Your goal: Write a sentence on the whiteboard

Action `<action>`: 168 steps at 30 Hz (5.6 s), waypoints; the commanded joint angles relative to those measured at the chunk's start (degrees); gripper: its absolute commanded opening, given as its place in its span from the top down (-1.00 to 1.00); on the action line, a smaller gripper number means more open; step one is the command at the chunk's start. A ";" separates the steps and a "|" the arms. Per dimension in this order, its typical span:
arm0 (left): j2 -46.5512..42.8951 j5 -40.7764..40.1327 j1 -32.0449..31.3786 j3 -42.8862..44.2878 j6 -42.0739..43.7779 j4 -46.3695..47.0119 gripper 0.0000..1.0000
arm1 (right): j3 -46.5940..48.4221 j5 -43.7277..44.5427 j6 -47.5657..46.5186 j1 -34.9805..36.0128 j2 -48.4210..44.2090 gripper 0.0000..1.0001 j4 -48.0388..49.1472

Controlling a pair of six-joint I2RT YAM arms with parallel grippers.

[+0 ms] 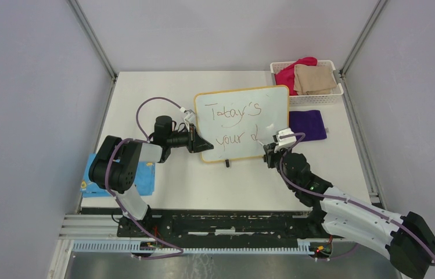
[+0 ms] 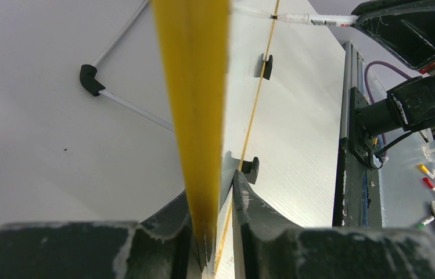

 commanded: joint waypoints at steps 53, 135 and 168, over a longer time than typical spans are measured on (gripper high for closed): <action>2.80 -5.51 -1.12 -0.98 3.00 -9.28 0.96 | -0.42 1.01 -0.65 -1.50 -1.69 1.00 0.41; 2.83 -5.47 -1.14 -0.76 3.06 -9.73 0.97 | 3.64 5.78 -2.68 -3.44 -1.65 1.00 -0.15; 2.75 -5.74 -1.49 -0.65 3.40 -10.25 0.96 | 3.73 8.15 -2.14 -5.77 -4.26 1.00 -3.01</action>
